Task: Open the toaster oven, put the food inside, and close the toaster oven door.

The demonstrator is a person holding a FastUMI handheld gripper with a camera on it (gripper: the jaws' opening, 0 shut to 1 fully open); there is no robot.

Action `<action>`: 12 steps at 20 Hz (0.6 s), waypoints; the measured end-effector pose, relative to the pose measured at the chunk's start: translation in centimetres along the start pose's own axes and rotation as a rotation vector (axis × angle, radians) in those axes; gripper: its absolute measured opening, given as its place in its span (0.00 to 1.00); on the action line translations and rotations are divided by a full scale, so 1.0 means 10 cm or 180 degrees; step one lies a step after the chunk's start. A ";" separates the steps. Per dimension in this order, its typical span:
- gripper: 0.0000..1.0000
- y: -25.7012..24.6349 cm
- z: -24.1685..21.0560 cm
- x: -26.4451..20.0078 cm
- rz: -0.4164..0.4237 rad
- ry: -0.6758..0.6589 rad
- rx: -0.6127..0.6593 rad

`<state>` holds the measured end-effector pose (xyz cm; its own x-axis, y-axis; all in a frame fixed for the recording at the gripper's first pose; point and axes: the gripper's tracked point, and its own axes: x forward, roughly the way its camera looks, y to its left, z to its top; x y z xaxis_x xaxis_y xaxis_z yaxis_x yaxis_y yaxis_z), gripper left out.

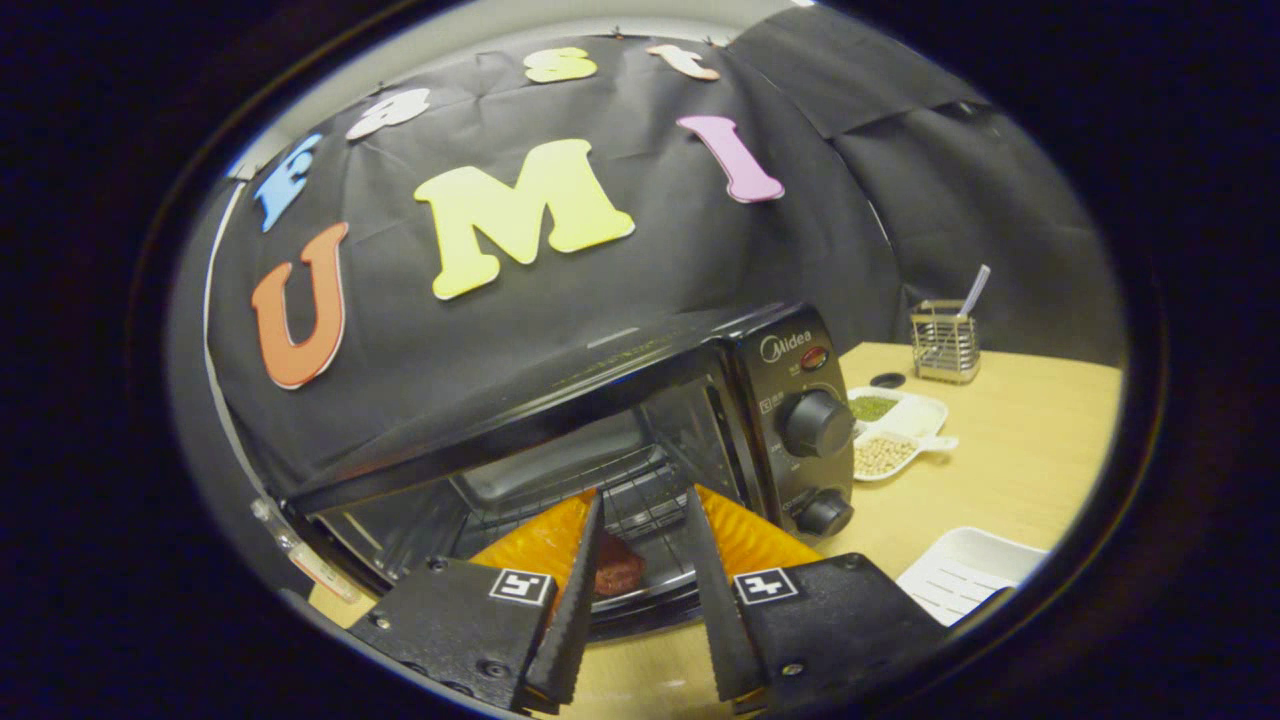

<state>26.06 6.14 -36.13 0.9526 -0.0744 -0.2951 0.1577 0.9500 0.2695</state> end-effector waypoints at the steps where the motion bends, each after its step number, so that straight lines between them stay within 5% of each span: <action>1: 0.55 0.05 0.01 -0.11 0.0038 -0.0045 -0.0034; 4: 0.87 0.05 0.05 -0.41 0.0019 -0.0140 -0.0235; 8: 1.00 0.16 0.04 -0.90 0.0119 -0.0088 -0.0583; 12: 1.00 0.11 -0.24 -1.35 0.0160 0.0203 -0.0953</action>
<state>12.71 8.93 -34.08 0.9375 -0.0147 -0.3477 0.0180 0.9998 0.0060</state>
